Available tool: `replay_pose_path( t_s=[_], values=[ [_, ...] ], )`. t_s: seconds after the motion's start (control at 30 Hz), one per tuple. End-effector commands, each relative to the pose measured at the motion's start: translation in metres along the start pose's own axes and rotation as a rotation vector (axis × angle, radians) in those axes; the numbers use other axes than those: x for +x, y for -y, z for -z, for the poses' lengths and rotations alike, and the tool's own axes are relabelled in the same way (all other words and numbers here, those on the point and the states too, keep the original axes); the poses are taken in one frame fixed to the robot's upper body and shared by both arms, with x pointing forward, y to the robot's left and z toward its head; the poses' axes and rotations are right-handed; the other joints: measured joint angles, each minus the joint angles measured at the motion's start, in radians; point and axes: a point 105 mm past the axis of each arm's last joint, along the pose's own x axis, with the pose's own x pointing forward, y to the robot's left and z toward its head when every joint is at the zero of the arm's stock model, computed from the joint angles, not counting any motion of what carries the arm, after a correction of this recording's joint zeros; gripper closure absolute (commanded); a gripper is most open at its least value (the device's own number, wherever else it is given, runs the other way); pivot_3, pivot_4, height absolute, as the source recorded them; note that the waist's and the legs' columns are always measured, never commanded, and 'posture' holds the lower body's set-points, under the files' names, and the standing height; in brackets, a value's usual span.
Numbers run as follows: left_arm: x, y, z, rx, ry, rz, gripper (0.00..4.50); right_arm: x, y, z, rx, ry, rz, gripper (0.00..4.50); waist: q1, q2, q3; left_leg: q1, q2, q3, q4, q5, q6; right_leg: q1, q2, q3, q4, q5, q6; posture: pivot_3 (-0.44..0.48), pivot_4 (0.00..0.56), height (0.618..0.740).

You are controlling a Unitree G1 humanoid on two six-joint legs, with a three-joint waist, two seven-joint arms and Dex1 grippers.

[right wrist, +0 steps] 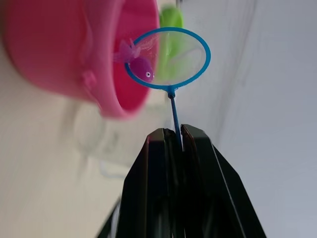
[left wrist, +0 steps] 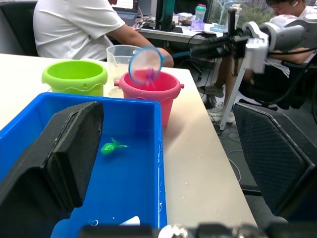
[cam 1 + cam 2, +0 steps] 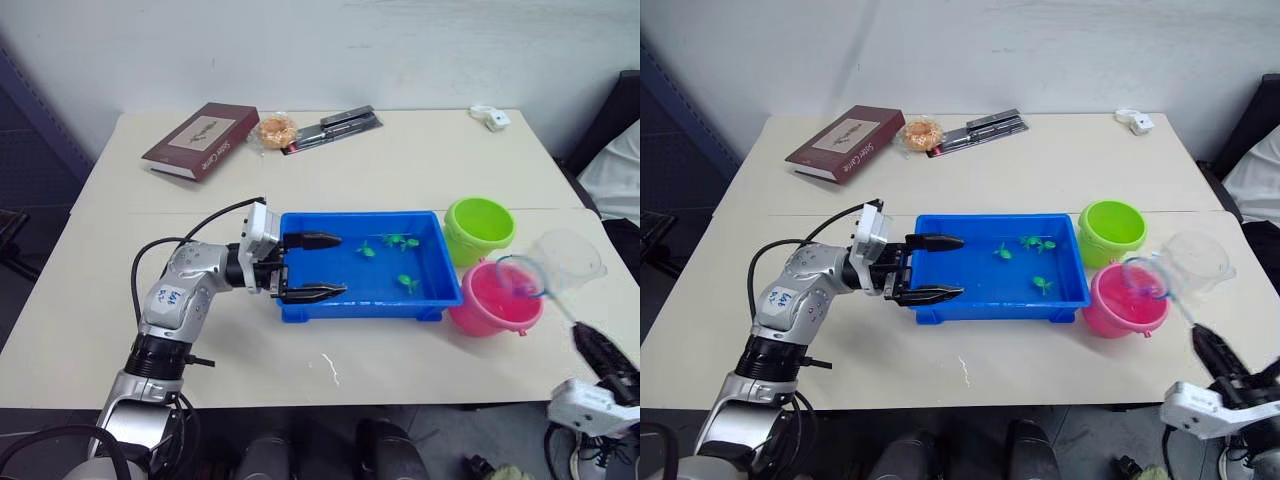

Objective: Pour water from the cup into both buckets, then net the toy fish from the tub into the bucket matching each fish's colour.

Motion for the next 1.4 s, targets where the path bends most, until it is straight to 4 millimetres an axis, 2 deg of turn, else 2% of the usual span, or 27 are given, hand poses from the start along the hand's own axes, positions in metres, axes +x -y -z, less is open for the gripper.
replay_pose_path(
  t_s=[0.03, 0.23, 0.33, 0.37, 0.47, 0.57, 0.67, 0.77, 0.83, 1.0, 1.1, 1.17, 1.23, 1.4],
  values=[
    [0.001, 0.003, -0.011, 0.054, 0.018, 0.009, 0.04, 0.000, 0.018, 0.017, -0.039, -0.077, 0.073, 4.50, -0.001, 0.000, 0.000, 0.000, -0.001, 0.000, 0.000, 0.000, 0.000, 0.000, 0.000, 0.000, 0.000, 0.000, 0.000, 0.000, 0.150, 0.740],
    [0.000, 0.003, -0.010, 0.055, 0.019, -0.004, 0.04, 0.000, 0.014, 0.006, -0.033, -0.044, 0.058, 4.50, 0.002, 0.000, 0.000, 0.000, 0.000, 0.000, 0.000, 0.000, 0.000, 0.000, 0.000, 0.000, 0.000, 0.000, 0.000, 0.000, 0.150, 0.740],
    [-0.001, 0.003, -0.010, 0.053, 0.018, -0.009, 0.04, -0.003, 0.029, 0.022, 0.014, -0.103, 0.120, 4.50, 0.002, 0.000, 0.000, 0.000, 0.000, 0.000, 0.000, 0.000, 0.000, 0.000, 0.000, -0.001, 0.000, 0.000, 0.000, 0.000, 0.150, 0.740],
    [-0.003, 0.003, -0.010, 0.053, 0.013, -0.012, 0.04, -0.003, 0.036, 0.019, 0.041, -0.081, 0.143, 4.50, 0.002, 0.000, 0.000, 0.000, 0.000, 0.000, 0.000, 0.000, 0.000, 0.000, 0.000, 0.000, 0.000, 0.000, 0.000, 0.000, 0.150, 0.740],
    [-0.015, -0.002, -0.008, 0.065, -0.023, -0.039, 0.04, 0.003, 0.057, 0.000, 0.219, 0.044, 0.166, 4.50, -0.002, 0.000, 0.000, 0.000, 0.000, 0.000, 0.000, 0.000, 0.000, 0.000, 0.000, 0.000, 0.000, 0.000, 0.000, 0.000, 0.150, 0.740],
    [-0.025, -0.004, -0.007, 0.076, -0.046, -0.055, 0.04, 0.007, 0.062, -0.008, 0.374, 0.093, 0.122, 4.50, -0.006, 0.000, 0.000, 0.000, 0.001, 0.000, 0.000, 0.000, 0.000, 0.000, 0.000, 0.000, 0.000, 0.000, 0.000, 0.000, 0.150, 0.740],
    [-0.051, -0.007, -0.008, 0.085, -0.098, -0.090, 0.04, 0.028, 0.085, -0.042, 0.594, 0.299, 0.031, 4.50, -0.019, 0.000, 0.000, 0.000, 0.001, 0.000, 0.000, 0.000, 0.000, 0.000, 0.000, -0.001, 0.003, 0.000, 0.000, 0.000, 0.150, 0.740],
    [-0.073, -0.010, -0.007, 0.093, -0.149, -0.143, 0.04, 0.049, 0.072, -0.073, 0.817, 0.409, -0.261, 4.50, -0.024, 0.000, 0.000, 0.001, 0.002, 0.000, 0.000, 0.000, 0.001, 0.000, -0.001, -0.001, 0.005, 0.000, 0.000, 0.000, 0.150, 0.740],
    [-0.081, -0.011, -0.007, 0.100, -0.174, -0.171, 0.04, 0.067, 0.068, -0.085, 0.910, 0.413, -0.372, 4.50, -0.020, -0.001, 0.000, 0.001, 0.002, -0.002, 0.000, 0.000, 0.001, 0.000, -0.001, -0.001, 0.005, 0.000, -0.001, 0.000, 0.150, 0.740],
    [-0.087, -0.007, -0.010, 0.113, -0.209, -0.188, 0.04, 0.092, 0.059, -0.111, 0.895, 0.408, -0.545, 4.50, 0.006, -0.001, 0.000, -0.003, 0.000, -0.004, 0.002, -0.001, 0.002, -0.002, -0.003, -0.003, 0.005, 0.000, -0.001, 0.000, 0.150, 0.740],
    [-0.090, -0.005, -0.008, 0.115, -0.239, -0.192, 0.04, 0.108, 0.054, -0.118, 0.880, 0.367, -0.581, 4.50, 0.005, -0.002, 0.001, -0.004, 0.000, -0.003, 0.002, -0.001, 0.002, -0.002, -0.003, -0.005, 0.004, 0.000, 0.000, 0.000, 0.150, 0.740],
    [-0.092, -0.004, -0.008, 0.114, -0.260, -0.213, 0.04, 0.118, 0.041, -0.119, 0.831, 0.306, -0.688, 4.50, 0.002, -0.002, 0.001, -0.003, 0.000, -0.003, 0.002, -0.001, 0.002, -0.002, -0.003, -0.008, 0.004, 0.000, 0.000, 0.000, 0.150, 0.740],
    [-0.093, -0.003, -0.008, 0.109, -0.268, -0.230, 0.04, 0.129, 0.040, -0.122, 0.767, 0.304, -0.718, 4.50, -0.001, -0.002, 0.001, -0.003, 0.000, -0.002, 0.002, -0.001, 0.002, -0.002, -0.003, -0.009, 0.004, 0.000, 0.000, 0.000, 0.150, 0.740],
    [-0.093, 0.000, -0.002, 0.101, -0.340, -0.213, 0.04, 0.148, 0.042, -0.137, 0.731, 0.319, -0.760, 4.50, -0.006, -0.002, 0.001, -0.005, 0.000, -0.002, 0.001, -0.001, 0.002, -0.003, -0.003, -0.010, 0.004, 0.000, 0.000, 0.000, 0.150, 0.740]
  ],
)
